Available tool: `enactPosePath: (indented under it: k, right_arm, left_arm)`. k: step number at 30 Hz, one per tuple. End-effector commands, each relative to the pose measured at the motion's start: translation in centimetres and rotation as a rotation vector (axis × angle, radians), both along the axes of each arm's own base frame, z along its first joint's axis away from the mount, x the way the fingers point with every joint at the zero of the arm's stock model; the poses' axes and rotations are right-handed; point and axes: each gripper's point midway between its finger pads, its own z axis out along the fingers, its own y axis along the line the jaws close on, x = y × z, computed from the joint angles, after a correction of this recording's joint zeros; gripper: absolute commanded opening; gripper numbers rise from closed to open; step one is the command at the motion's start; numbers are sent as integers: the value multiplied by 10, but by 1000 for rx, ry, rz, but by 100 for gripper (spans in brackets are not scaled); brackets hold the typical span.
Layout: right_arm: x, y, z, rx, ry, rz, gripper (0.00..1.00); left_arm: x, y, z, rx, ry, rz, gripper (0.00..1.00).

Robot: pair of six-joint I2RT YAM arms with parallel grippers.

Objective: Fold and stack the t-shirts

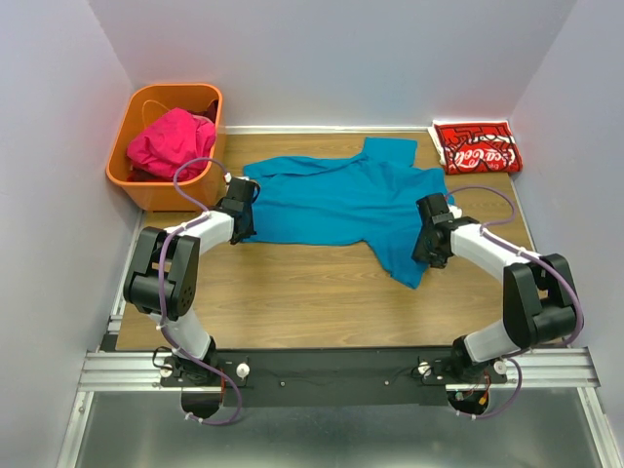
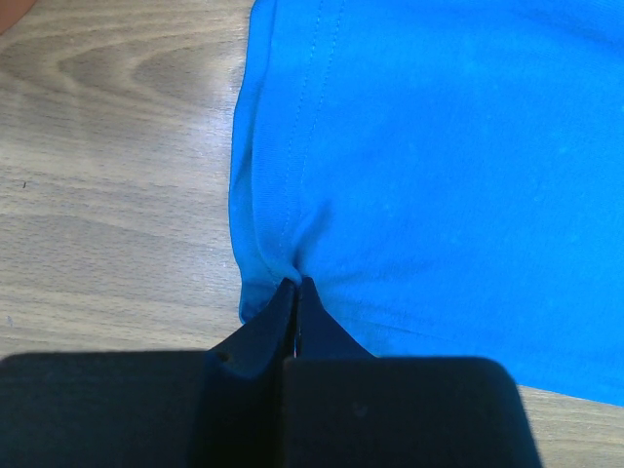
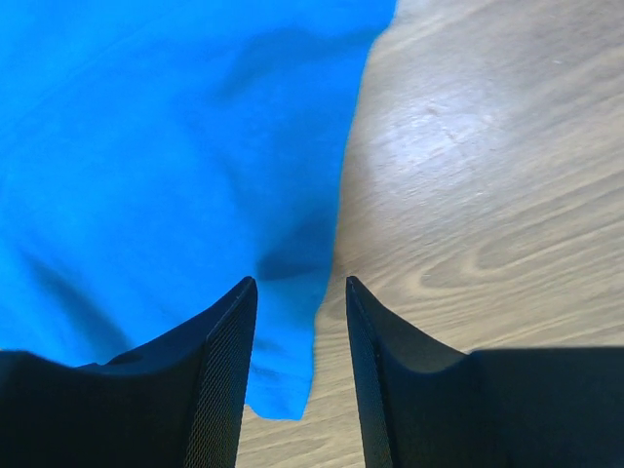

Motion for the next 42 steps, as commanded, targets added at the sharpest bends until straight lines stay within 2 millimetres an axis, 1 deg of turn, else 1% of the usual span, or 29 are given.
enactPosePath:
  k: [1,4,8,9,12,13,15,16,17,18,19,21,22,24,25,26,27,28,29,30,31,37,39,42]
  right_arm:
    - [-7,-12,-6,-46,43,-27,48]
    - [-9,-11,-14,-35,47,-29,48]
    - [-20,-10,-34,-20,91,-31,45]
    - [-28,-10,-44,-15,120,-32,42]
    - [-40,-9,-56,0,161,-26,34]
    - [-42,-8,-58,5,172,-22,26]
    - [-48,-6,-61,17,188,-18,19]
    - [-47,-6,-60,17,185,-18,11]
    - [-47,-6,-60,19,185,-13,8]
    - [-48,-5,-59,26,185,-9,2]
    - [-46,-5,-57,27,180,-9,0]
    - [-44,-4,-54,28,171,3,1]
    - [-44,-4,-52,26,175,6,0]
    - [-42,-4,-47,26,165,20,0]
    - [-40,-4,-44,25,159,22,1]
    - [-39,-4,-42,23,157,28,0]
    - [-38,-3,-39,26,149,33,1]
    - [-38,-3,-38,27,147,35,0]
    - [-36,-1,-36,33,141,41,1]
    - [-35,0,-35,39,141,45,0]
    - [-35,0,-34,43,139,46,1]
    - [-32,5,-31,65,132,60,1]
    - [-32,5,-30,65,128,66,0]
    - [-30,5,-26,68,111,66,0]
  left_arm:
    - [-10,2,-1,-4,19,-8,0]
    - [-9,2,-2,-4,19,-8,0]
    - [-10,2,-2,-3,22,-10,0]
    - [-9,2,-1,-3,16,-10,0]
    - [-9,4,2,2,7,-4,0]
    - [-9,4,3,4,3,-3,0]
    - [-9,5,5,8,0,1,0]
    - [-8,6,7,8,-2,4,0]
    - [-9,5,7,8,-1,4,0]
    - [-9,6,9,4,-4,10,0]
    - [-8,6,11,2,-10,16,2]
    - [-7,10,19,10,-30,37,7]
    - [-7,11,22,13,-32,44,16]
    - [-6,19,29,21,-48,74,23]
    - [-6,23,31,27,-51,84,28]
    - [-7,30,32,38,-54,105,31]
    - [-7,33,33,40,-54,113,36]
    - [-8,36,31,43,-49,120,37]
    - [-8,38,28,42,-41,124,44]
    - [-8,39,27,38,-38,128,45]
    - [-9,38,25,35,-31,126,54]
    - [-12,35,7,18,9,123,56]
    - [-15,35,-3,12,43,119,56]
    - [-21,35,-10,-1,81,117,56]
